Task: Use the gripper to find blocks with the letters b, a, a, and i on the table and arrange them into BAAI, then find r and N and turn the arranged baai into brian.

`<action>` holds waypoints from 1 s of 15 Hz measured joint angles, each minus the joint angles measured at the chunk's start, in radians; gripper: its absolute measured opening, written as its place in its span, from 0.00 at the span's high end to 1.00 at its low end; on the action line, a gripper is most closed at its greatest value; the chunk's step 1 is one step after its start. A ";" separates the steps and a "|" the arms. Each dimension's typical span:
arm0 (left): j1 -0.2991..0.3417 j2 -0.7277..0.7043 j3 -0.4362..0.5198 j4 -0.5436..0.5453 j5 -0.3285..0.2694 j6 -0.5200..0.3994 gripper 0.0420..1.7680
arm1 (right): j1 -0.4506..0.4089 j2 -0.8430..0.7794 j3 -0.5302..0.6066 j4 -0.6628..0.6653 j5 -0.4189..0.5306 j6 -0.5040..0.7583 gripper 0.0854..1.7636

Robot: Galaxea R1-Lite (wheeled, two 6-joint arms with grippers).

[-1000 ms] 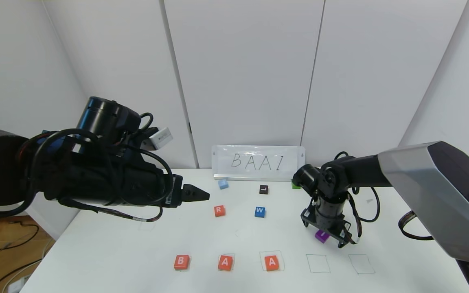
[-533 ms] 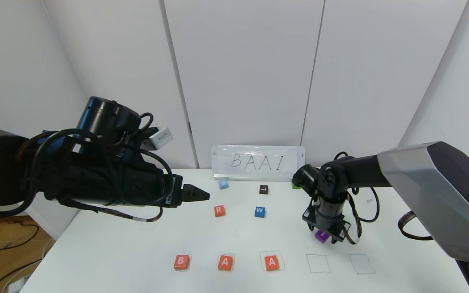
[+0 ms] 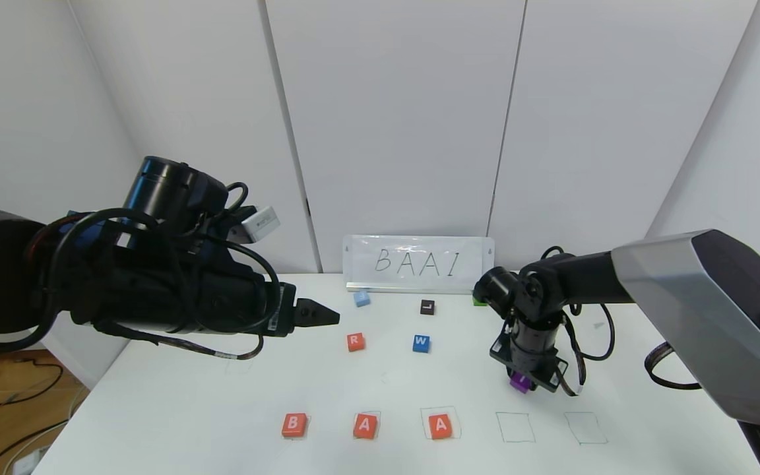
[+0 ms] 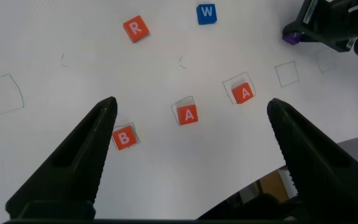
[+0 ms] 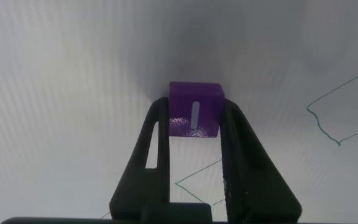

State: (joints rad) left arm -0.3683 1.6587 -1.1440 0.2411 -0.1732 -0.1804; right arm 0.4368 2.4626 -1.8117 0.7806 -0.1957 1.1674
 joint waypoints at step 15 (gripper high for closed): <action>0.001 -0.003 -0.002 0.000 0.001 0.000 0.03 | 0.026 -0.040 0.027 0.029 -0.007 -0.095 0.73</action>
State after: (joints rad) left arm -0.3670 1.6557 -1.1460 0.2406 -0.1723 -0.1800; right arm 0.4623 2.4221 -1.7851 0.8091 -0.2030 1.0723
